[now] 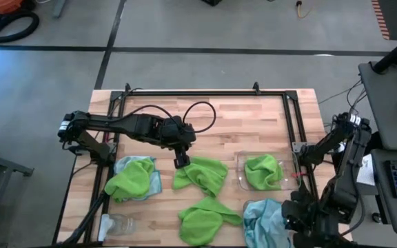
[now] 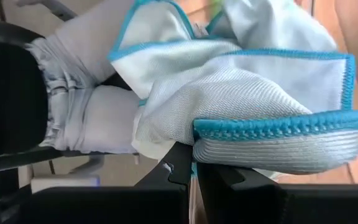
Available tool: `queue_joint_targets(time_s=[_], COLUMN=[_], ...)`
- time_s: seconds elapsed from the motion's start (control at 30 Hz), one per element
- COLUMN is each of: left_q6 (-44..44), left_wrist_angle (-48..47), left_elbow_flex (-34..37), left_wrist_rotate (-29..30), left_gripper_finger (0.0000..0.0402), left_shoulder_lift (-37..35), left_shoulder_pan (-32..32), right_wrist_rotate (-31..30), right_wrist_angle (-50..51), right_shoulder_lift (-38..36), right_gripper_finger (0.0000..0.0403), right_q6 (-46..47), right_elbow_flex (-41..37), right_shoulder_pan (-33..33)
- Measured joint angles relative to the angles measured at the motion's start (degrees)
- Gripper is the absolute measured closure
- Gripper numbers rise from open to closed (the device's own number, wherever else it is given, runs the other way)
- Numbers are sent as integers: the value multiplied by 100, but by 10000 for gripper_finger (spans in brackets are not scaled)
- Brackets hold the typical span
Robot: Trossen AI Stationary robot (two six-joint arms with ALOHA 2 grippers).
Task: Sort microfiber towel by color & place in baskets
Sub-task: Put the blue microfiber cloth into the bottom transparent bin
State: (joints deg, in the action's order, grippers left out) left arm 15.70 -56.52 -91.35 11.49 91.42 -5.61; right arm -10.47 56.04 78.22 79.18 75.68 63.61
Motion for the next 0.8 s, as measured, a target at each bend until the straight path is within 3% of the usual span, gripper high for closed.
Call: queue_joint_targets(time_s=[0.37,0.67,0.8], left_q6=[-4,-13,-15], left_wrist_angle=[11,14,14], left_elbow_flex=[0,0,0], left_wrist_rotate=[0,-1,0], left_gripper_finger=[402,402,402], left_shoulder_lift=[0,0,0], left_shoulder_pan=[0,0,0], right_wrist_rotate=[316,498,500], right_wrist_angle=[-437,-398,-374], right_shoulder_lift=[696,1055,1159], right_gripper_finger=[390,390,390], right_q6=[27,-1002,-1053], right_elbow_flex=[0,-4,-4], right_shoulder_pan=[-15,-215,-409])
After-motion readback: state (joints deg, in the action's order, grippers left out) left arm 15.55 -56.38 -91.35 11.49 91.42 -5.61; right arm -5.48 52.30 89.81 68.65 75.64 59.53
